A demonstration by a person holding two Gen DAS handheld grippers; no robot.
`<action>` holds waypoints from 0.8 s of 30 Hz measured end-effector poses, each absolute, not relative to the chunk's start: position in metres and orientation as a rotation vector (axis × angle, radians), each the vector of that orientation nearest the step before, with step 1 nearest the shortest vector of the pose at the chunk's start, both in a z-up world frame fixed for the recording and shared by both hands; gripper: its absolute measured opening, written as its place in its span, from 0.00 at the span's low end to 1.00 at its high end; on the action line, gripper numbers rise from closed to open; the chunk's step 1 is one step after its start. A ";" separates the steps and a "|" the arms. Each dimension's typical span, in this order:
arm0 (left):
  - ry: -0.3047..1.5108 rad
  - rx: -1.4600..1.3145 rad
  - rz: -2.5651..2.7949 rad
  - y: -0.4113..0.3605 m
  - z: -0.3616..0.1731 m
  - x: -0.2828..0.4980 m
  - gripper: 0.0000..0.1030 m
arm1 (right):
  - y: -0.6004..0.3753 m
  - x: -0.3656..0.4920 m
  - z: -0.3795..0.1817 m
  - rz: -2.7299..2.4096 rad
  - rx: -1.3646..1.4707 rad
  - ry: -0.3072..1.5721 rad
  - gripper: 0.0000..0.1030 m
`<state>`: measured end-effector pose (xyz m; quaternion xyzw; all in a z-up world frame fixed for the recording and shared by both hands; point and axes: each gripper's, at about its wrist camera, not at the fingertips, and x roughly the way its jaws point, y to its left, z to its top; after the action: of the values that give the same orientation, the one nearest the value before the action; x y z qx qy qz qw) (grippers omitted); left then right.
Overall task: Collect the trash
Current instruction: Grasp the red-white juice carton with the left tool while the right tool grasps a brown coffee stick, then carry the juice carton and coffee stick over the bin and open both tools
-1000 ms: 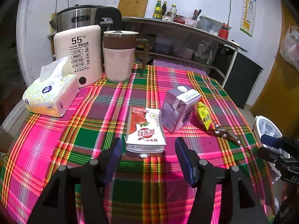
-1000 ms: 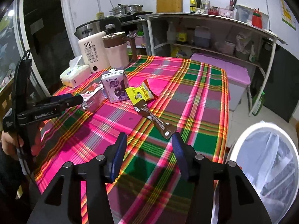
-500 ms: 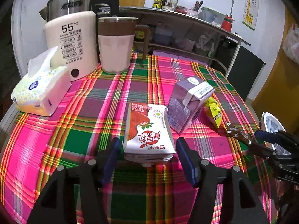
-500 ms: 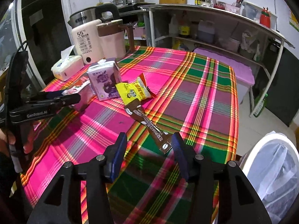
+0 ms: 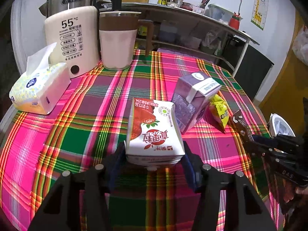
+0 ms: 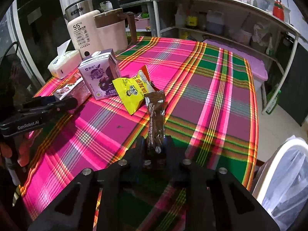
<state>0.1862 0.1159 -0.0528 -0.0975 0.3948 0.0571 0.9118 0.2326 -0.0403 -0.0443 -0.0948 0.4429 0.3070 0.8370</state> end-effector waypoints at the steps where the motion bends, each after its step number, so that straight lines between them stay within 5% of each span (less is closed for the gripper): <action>1: 0.810 -0.200 0.118 0.114 -0.052 0.185 0.55 | -0.041 0.231 -0.044 0.649 -0.193 0.938 0.20; 24: 0.750 -0.212 0.053 0.065 -0.029 0.125 0.55 | -0.094 0.159 -0.012 0.623 -0.021 0.900 0.19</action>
<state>0.1247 0.0650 -0.0286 -0.1034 0.3653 0.0260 0.9248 0.1588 -0.0937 -0.0122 -0.0099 0.4280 0.2960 0.8539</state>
